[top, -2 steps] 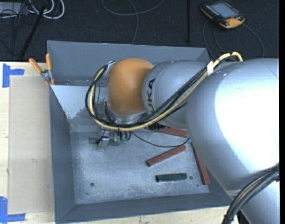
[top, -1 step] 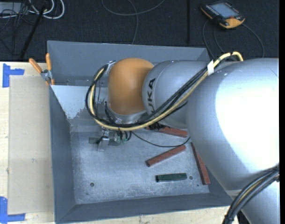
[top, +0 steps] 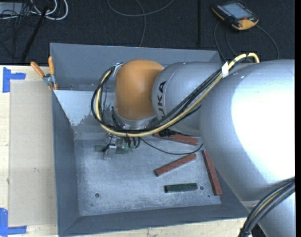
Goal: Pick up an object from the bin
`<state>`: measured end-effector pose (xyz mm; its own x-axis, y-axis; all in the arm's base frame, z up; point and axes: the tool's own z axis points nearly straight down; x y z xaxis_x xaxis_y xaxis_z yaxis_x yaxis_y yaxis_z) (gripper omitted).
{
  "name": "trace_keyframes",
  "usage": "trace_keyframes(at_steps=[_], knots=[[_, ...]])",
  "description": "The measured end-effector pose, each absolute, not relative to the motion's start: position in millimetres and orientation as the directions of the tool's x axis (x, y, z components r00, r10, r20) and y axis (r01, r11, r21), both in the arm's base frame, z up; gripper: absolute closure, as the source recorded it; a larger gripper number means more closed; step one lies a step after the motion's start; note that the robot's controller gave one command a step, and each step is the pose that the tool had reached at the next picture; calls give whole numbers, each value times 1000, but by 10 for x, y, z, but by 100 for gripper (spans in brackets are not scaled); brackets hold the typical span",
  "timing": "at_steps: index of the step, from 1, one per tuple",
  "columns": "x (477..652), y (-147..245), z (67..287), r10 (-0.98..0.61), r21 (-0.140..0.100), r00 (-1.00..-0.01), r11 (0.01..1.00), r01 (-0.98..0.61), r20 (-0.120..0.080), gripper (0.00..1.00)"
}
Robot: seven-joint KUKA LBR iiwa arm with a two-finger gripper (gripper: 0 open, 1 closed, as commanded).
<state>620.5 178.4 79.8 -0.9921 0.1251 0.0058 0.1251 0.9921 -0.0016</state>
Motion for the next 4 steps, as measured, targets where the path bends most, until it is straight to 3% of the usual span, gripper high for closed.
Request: trace_keyframes(at_steps=[2,4], knots=[[6213,1786,1220,126,0,-992,992,126,1,100],[6218,1785,1456,126,1,-992,992,126,0,100]])
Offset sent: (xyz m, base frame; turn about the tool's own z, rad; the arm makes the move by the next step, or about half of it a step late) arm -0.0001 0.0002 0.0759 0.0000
